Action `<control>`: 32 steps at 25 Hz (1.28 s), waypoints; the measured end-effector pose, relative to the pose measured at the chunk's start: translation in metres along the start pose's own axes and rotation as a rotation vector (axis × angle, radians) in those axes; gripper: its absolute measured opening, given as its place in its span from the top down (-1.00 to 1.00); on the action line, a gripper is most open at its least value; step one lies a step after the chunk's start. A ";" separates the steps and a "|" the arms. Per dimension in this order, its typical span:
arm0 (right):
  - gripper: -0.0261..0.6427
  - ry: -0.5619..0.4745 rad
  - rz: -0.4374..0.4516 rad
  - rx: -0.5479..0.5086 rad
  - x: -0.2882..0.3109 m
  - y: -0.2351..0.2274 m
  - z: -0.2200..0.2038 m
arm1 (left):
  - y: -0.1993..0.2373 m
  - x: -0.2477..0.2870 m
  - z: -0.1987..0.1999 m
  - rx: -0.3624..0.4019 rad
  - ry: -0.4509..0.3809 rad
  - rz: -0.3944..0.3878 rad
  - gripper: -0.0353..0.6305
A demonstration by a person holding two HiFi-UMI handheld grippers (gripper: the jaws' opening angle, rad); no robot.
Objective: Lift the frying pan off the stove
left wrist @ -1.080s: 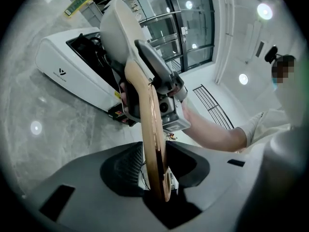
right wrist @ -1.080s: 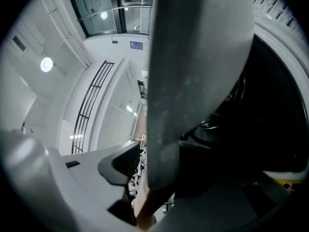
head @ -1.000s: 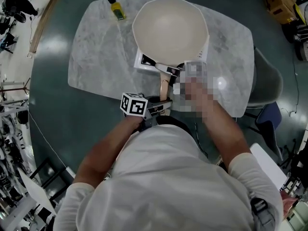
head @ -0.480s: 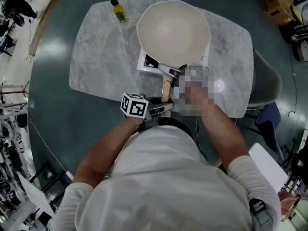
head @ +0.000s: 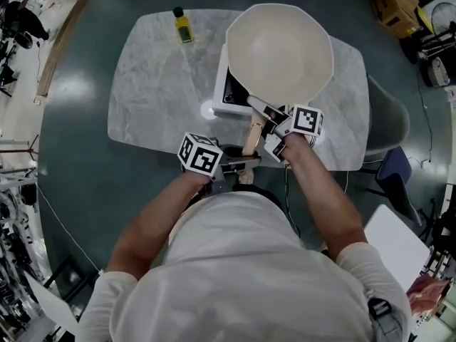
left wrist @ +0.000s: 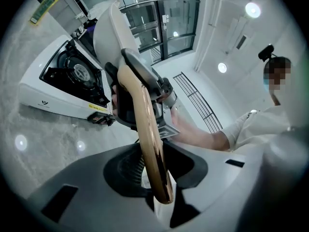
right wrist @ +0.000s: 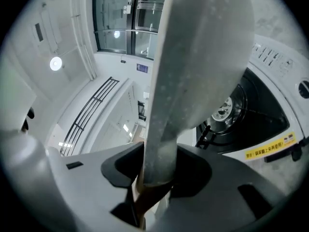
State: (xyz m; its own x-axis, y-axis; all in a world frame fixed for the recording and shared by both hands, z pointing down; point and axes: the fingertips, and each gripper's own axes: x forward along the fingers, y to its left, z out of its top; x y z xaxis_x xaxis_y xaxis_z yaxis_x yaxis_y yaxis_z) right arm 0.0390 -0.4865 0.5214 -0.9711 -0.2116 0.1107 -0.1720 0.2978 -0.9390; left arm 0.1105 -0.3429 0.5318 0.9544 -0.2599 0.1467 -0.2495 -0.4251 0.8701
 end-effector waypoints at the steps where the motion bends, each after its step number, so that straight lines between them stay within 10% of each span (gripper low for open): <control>1: 0.43 -0.024 -0.007 -0.006 -0.002 0.005 0.000 | -0.004 -0.004 -0.001 0.010 0.022 -0.014 0.53; 32: 0.42 -0.566 -0.145 0.075 -0.104 0.115 -0.152 | -0.148 -0.104 -0.143 0.118 0.473 -0.335 0.49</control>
State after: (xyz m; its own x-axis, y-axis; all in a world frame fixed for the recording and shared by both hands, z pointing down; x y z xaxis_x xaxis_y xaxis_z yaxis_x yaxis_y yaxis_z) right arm 0.0946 -0.2885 0.4511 -0.6954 -0.7153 0.0682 -0.2639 0.1661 -0.9501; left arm 0.0717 -0.1292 0.4548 0.9469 0.3084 0.0903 0.0877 -0.5183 0.8507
